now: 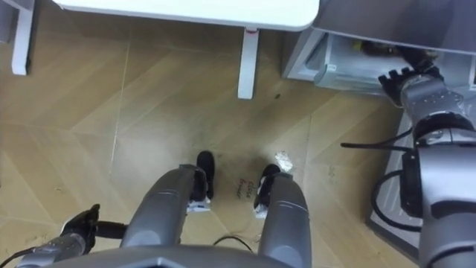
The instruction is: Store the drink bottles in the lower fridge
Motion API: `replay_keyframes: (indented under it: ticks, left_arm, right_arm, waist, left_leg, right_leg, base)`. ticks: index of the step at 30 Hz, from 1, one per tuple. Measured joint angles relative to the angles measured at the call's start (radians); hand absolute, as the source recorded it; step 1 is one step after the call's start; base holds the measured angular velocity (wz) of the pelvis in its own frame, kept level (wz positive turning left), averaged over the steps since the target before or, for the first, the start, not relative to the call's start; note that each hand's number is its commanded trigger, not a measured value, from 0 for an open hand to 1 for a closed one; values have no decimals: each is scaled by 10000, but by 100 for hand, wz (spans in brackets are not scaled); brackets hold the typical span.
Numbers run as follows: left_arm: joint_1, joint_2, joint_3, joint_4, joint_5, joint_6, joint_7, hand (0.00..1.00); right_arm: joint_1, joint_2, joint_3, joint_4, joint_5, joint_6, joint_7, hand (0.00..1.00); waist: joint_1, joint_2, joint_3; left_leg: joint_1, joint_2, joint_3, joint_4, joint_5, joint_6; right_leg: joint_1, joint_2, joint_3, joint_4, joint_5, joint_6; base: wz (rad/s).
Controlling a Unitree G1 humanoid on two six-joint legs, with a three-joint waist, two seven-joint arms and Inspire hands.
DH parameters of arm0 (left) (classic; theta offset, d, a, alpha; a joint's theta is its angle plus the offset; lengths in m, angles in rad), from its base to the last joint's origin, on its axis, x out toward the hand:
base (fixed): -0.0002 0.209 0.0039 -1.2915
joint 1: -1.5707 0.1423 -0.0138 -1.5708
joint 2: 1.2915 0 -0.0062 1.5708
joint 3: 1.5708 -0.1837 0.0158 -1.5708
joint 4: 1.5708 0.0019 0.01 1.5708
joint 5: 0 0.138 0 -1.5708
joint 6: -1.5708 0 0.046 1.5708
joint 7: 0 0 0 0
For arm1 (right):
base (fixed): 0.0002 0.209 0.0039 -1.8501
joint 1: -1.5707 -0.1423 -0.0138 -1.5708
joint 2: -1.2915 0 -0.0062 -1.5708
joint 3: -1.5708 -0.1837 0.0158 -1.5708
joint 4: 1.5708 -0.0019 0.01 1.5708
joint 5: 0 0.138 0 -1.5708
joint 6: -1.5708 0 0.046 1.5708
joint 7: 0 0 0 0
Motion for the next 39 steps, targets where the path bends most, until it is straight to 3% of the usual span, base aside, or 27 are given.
replay_keyframes:
  ticks: [10,12,16,18,21,27,33,36,37,39]
  left_arm:
    - [-19,42,324,49,2,-27,-247,0]
    - [-12,51,329,62,2,-12,-387,0]
    - [6,58,508,77,5,3,-648,0]
    - [162,150,529,80,11,-11,-781,0]
    - [334,206,538,80,21,-4,-796,0]
    - [351,218,508,80,7,4,-1009,0]
    - [337,288,488,98,16,-4,-1086,0]
    - [336,327,485,126,20,-8,-1175,0]
    - [325,341,482,129,20,-8,-1198,0]
    - [333,343,453,180,18,-4,-1214,0]
  right_arm:
    - [982,-226,-18,13,-752,59,1236,0]
    - [1325,-405,-10,1,-760,64,1430,0]
    - [1628,-595,-16,-119,-1200,54,1587,0]
    - [1941,-601,-17,-383,-1496,50,1842,0]
    - [2194,-603,-18,-565,-1715,21,2149,0]
    - [2905,-553,14,-556,-1495,-46,2383,0]
    - [2934,-348,129,-525,-1495,-46,2553,0]
    - [2929,-187,197,-554,-1487,-43,2653,0]
    - [2916,-141,198,-556,-1487,-44,2678,0]
    - [2920,-75,199,-539,-1467,-44,2737,0]
  waist:
    - [-150,56,-54]
    - [-120,20,-174]
    - [-203,-30,-294]
    - [-292,-118,-445]
    - [-408,-81,-503]
    - [-357,-37,-483]
    - [-351,-28,-428]
    - [-338,-37,-383]
    - [-336,-40,-321]
    - [-331,-10,-281]
  left_leg:
    - [825,-3,-42,-150,-49,45]
    - [1005,2,-26,-155,-94,53]
    - [1265,10,-35,-152,-140,40]
    - [1412,18,-44,-173,-151,18]
    - [1607,139,-67,-206,-167,-34]
    - [1822,202,-88,-357,-105,-22]
    - [1789,202,-28,-392,-123,19]
    - [1704,200,-40,-393,-135,38]
    - [1685,200,-42,-405,-135,38]
    - [1647,202,-70,-426,-137,39]
  right_leg:
    - [1028,-22,-261,-442,52,68]
    - [1194,-13,-229,-439,36,86]
    - [1442,31,-163,-407,31,92]
    - [1572,134,-34,-445,10,142]
    - [1889,300,-52,-780,139,245]
    - [2276,411,-114,-1283,398,250]
    - [2259,445,-15,-1450,512,305]
    - [2180,446,-37,-1468,524,333]
    - [2158,447,-41,-1474,537,355]
    - [2147,462,-71,-1537,538,354]
  base:
    - [3]
    - [-2]
    - [-3]
    - [-5]
    - [-9]
    - [-2]
    - [-4]
    - [0]
    - [0]
    - [0]
